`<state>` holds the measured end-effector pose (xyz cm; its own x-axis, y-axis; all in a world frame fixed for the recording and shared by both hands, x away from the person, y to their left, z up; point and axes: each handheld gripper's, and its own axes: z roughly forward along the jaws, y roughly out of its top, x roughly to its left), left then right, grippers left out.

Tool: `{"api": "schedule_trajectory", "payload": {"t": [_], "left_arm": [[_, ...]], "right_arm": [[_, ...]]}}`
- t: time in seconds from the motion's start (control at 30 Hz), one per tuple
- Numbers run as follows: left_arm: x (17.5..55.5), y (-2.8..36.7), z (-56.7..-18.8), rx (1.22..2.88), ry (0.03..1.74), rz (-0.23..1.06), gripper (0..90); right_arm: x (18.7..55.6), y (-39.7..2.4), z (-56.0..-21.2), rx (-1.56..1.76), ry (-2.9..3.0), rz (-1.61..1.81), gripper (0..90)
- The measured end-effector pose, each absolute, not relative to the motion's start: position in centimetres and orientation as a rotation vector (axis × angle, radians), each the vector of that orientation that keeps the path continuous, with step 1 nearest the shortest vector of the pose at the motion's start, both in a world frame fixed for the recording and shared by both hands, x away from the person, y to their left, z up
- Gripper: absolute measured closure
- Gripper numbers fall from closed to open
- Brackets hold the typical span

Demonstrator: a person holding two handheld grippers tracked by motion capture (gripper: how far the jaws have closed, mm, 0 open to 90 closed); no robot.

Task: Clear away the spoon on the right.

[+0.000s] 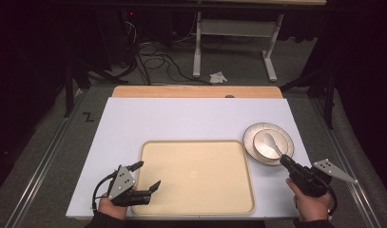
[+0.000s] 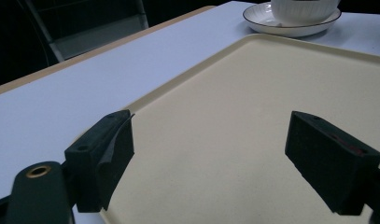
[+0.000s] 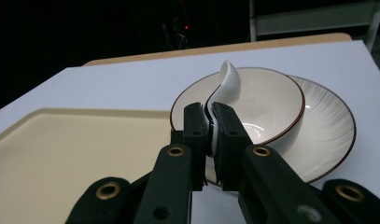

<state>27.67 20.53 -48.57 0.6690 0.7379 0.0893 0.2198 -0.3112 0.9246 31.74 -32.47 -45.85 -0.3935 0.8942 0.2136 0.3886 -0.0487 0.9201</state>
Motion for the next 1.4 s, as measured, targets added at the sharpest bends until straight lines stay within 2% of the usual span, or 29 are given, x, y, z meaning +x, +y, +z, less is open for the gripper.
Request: {"api": "schedule_trajectory", "payload": {"t": [0.67,1.4], "left_arm": [[27.5,20.8,-48.4,1.818,0.756,0.642,15.9],[27.5,21.5,-48.3,1.725,0.789,0.642,15.9]], "right_arm": [[30.6,-31.7,-44.6,1.211,1.734,1.550,86.9],[31.4,-25.5,-46.2,1.074,1.956,1.605,86.9]]}}
